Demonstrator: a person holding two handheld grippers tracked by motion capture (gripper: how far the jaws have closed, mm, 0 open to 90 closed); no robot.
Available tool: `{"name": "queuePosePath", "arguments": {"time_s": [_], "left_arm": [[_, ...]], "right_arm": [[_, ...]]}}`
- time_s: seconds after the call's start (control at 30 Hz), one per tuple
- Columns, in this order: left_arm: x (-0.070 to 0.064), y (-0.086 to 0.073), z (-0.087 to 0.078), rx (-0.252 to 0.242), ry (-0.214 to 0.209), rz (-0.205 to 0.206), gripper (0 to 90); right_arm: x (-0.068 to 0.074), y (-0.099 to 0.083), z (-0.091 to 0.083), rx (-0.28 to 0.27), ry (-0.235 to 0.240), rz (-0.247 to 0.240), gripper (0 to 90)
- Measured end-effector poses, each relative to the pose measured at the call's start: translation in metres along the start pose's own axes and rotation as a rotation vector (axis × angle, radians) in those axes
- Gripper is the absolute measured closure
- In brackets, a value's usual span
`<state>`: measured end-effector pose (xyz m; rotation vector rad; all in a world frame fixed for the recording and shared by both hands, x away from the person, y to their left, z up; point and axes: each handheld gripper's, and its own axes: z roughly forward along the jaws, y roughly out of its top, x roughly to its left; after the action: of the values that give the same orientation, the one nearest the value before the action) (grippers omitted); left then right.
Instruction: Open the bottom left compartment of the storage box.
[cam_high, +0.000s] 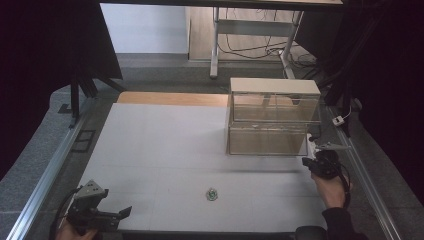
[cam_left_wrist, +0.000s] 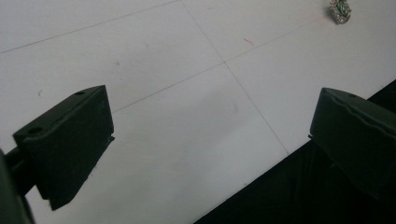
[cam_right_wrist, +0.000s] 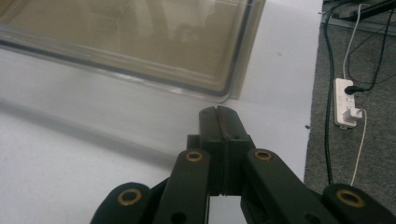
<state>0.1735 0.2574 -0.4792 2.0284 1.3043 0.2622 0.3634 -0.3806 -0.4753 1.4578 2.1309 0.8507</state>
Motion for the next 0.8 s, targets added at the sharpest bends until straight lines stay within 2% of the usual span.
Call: {"name": "queuePosePath", "arguments": {"time_s": [0.4,0.63,0.8], "left_arm": [[0.0,0.001,0.001,0.006,0.002,0.004,0.0],[0.0,0.001,0.001,0.003,0.001,0.004,0.0],[0.0,0.001,0.001,0.005,-0.001,0.005,0.0]], "right_arm": [[-0.005,0.002,0.002,-0.013,0.026,-0.007,89.7],[-0.002,0.003,-0.005,-0.023,0.028,-0.019,89.8],[-0.006,0.002,-0.014,-0.052,0.025,0.005,89.8]]}}
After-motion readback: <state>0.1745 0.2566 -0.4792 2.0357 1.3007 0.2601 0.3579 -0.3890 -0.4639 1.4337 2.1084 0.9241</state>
